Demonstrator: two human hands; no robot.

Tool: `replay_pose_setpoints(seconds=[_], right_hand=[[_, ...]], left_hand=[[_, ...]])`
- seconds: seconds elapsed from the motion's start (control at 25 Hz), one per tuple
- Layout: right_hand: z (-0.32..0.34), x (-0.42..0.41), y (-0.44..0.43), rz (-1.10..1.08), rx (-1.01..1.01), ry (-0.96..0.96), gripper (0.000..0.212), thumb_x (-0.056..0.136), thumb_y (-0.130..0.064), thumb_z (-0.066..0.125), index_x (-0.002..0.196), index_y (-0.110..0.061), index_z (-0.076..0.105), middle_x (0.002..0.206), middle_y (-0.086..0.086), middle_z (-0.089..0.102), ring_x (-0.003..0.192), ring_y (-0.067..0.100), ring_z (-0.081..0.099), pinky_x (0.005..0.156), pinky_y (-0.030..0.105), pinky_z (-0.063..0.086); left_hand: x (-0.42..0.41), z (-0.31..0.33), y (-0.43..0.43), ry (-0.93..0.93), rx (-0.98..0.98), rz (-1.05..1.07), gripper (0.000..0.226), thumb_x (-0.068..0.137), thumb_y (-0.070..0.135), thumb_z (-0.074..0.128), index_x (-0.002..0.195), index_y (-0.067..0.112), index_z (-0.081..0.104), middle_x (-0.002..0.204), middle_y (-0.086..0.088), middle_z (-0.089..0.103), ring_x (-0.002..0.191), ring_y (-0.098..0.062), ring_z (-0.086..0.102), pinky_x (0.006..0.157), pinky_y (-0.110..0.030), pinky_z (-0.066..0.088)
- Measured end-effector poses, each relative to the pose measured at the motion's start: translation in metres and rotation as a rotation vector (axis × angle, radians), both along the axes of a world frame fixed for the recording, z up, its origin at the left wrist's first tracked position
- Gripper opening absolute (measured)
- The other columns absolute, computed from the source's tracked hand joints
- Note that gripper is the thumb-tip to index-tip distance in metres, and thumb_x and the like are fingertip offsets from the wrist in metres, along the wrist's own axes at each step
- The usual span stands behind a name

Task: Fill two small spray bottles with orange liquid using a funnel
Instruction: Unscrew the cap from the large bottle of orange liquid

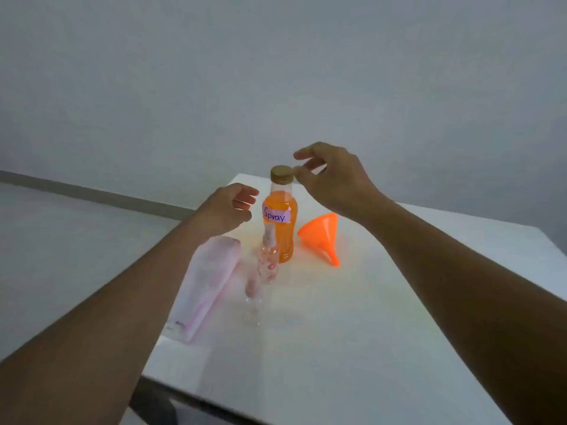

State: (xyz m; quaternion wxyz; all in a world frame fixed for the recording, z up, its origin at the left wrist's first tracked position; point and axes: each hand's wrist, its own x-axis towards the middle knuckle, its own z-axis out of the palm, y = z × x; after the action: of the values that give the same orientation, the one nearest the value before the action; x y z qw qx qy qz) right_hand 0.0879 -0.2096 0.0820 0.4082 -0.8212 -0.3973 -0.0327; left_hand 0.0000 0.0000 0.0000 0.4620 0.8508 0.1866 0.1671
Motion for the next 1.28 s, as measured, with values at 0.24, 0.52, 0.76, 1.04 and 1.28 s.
replay_pose_setpoints(seconds=[0.24,0.52,0.76,1.04,1.28], right_hand=[[0.012,0.016,0.053,0.079,-0.326,-0.283,0.042,0.092,-0.043,0.071,0.106,-0.003,0.08,0.103,0.011,0.079,0.09,0.026,0.076,0.083,0.044,0.063],[-0.002,0.016,0.055,-0.011,-0.234,-0.225,0.032,0.091,-0.035,0.076,0.101,-0.005,0.081,0.09,0.009,0.08,0.068,0.017,0.072,0.055,0.017,0.047],[-0.011,0.01,0.055,0.009,-0.186,-0.19,0.029,0.096,0.002,0.064,0.124,0.0,0.072,0.117,0.009,0.077,0.098,0.008,0.067,0.066,0.007,0.046],[-0.005,0.027,0.051,0.183,-0.301,-0.301,0.044,0.094,0.013,0.055,0.129,-0.01,0.068,0.116,0.001,0.076,0.098,0.007,0.065,0.079,0.007,0.053],[0.024,0.043,0.054,0.248,-0.438,-0.226,0.04,0.095,-0.035,0.069,0.134,-0.026,0.067,0.136,-0.008,0.067,0.118,0.008,0.064,0.097,0.024,0.05]], left_hand=[[0.023,-0.017,0.012,0.317,-0.007,-0.473,0.067,0.058,0.038,0.093,0.118,0.036,0.064,0.117,0.016,0.071,0.114,-0.009,0.065,0.102,-0.038,0.048],[0.039,-0.037,0.0,0.084,0.195,-0.372,0.018,0.073,0.033,0.083,0.075,0.031,0.066,0.071,0.016,0.071,0.067,0.003,0.063,0.067,-0.016,0.05],[0.042,-0.047,0.009,0.063,0.231,-0.36,0.019,0.069,0.029,0.082,0.073,0.016,0.069,0.069,-0.007,0.071,0.06,-0.007,0.056,0.063,-0.022,0.047],[0.04,-0.042,0.014,0.132,0.178,-0.382,0.039,0.063,0.047,0.085,0.088,0.019,0.073,0.078,-0.009,0.072,0.066,-0.017,0.06,0.07,-0.034,0.052],[0.034,-0.035,0.011,0.167,0.139,-0.384,0.036,0.067,0.044,0.086,0.092,0.021,0.074,0.082,-0.008,0.073,0.07,-0.012,0.062,0.075,-0.034,0.055]])
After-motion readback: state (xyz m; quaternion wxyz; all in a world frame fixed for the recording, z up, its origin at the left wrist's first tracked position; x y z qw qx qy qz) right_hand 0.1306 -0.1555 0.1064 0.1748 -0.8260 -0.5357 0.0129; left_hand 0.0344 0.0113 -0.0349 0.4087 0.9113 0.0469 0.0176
